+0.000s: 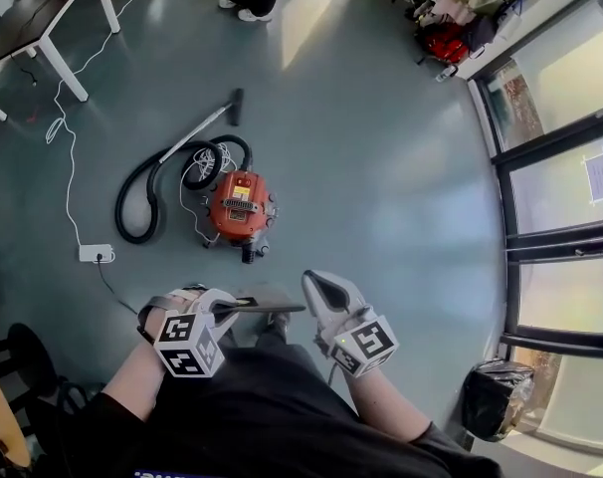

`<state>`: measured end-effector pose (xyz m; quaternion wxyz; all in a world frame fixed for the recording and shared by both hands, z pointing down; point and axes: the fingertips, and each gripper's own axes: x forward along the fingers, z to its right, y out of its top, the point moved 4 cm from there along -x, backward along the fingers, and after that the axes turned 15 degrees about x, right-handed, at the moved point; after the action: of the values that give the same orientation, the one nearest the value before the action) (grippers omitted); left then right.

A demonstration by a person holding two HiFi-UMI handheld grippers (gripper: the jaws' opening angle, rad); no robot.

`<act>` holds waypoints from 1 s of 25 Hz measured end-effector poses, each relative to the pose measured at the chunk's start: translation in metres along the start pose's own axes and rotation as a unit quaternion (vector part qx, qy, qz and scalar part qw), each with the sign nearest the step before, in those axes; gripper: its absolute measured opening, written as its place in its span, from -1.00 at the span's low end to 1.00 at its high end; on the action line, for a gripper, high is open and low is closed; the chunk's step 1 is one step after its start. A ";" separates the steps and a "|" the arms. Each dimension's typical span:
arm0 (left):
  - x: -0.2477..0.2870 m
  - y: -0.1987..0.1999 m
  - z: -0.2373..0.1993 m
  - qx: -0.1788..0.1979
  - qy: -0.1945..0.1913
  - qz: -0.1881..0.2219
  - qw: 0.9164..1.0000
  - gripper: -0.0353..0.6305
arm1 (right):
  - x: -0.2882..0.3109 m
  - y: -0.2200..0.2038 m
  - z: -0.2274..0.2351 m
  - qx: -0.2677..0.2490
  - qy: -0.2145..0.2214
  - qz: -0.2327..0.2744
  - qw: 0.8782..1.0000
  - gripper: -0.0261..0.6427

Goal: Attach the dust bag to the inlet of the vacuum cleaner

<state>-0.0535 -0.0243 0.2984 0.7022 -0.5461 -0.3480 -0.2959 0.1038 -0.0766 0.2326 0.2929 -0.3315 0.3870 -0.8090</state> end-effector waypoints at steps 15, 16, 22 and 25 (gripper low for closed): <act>-0.006 -0.081 -0.010 0.023 -0.042 0.018 0.999 -0.78 | 0.053 -0.016 -0.036 0.006 -0.051 -0.014 0.999 -0.94; -0.002 -0.084 -0.007 0.021 -0.043 0.017 0.999 -0.78 | 0.054 -0.020 -0.035 0.007 -0.051 -0.019 0.999 -0.94; 0.022 -0.088 0.014 0.003 -0.043 0.017 0.999 -0.78 | 0.048 -0.049 -0.025 0.013 -0.043 -0.044 0.998 -0.94; 0.041 -0.085 0.021 -0.004 -0.047 0.019 0.999 -0.78 | 0.040 -0.060 -0.011 0.014 -0.047 -0.049 0.998 -0.94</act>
<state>-0.1013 -0.0244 0.3829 0.6886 -0.5686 -0.3690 -0.2577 0.0576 -0.0695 0.2885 0.2758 -0.3838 0.3451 -0.8109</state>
